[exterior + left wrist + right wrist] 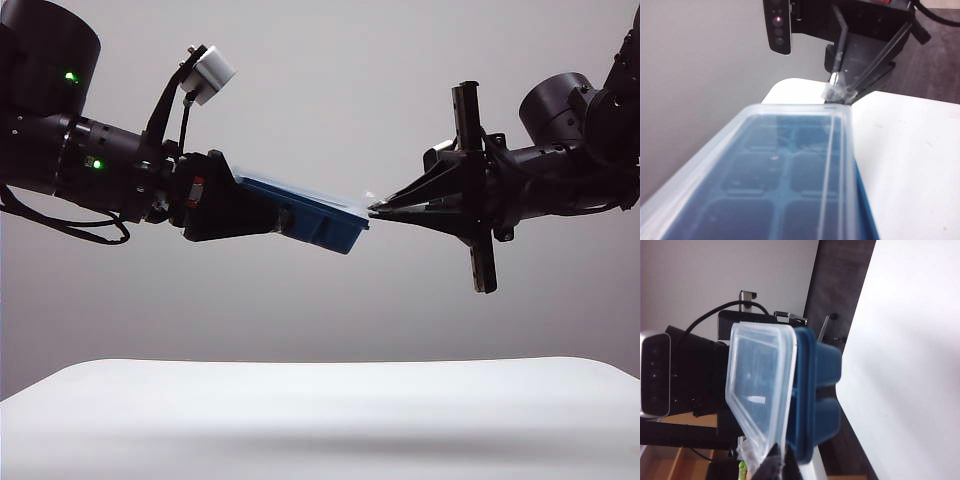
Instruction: Pick up the ice cube tray, remove its lid, and then place both the tray and the lid back on the table.
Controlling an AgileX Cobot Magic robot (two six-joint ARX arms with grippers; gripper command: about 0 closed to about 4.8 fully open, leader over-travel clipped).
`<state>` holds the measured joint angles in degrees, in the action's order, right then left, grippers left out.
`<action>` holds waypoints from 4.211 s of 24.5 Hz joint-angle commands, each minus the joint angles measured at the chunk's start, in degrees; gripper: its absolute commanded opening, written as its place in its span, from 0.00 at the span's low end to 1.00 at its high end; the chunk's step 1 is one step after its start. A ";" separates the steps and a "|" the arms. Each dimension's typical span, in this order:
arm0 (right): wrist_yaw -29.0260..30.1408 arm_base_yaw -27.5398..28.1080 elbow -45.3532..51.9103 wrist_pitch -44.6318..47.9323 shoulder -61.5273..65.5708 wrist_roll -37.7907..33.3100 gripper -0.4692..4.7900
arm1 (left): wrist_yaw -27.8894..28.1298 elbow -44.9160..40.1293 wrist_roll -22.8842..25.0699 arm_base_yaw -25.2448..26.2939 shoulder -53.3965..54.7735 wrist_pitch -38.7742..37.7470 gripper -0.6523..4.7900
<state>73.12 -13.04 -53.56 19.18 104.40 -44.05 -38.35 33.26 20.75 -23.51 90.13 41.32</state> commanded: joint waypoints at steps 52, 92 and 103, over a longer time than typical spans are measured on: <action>-39.50 9.77 -7.30 -36.39 -5.18 41.97 0.09 | -11.32 5.40 8.90 6.43 26.88 8.87 0.91; -63.19 1.92 29.00 -18.82 -78.90 26.88 0.08 | 41.11 -8.26 -11.45 6.45 -74.05 -54.53 0.21; -70.55 1.95 49.72 -10.91 -98.99 19.02 0.09 | 40.79 -26.01 -17.33 6.43 -89.83 -46.77 0.21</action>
<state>3.84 -11.09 -5.23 7.11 6.35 -25.12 2.35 7.77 3.36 -17.17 0.30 -6.31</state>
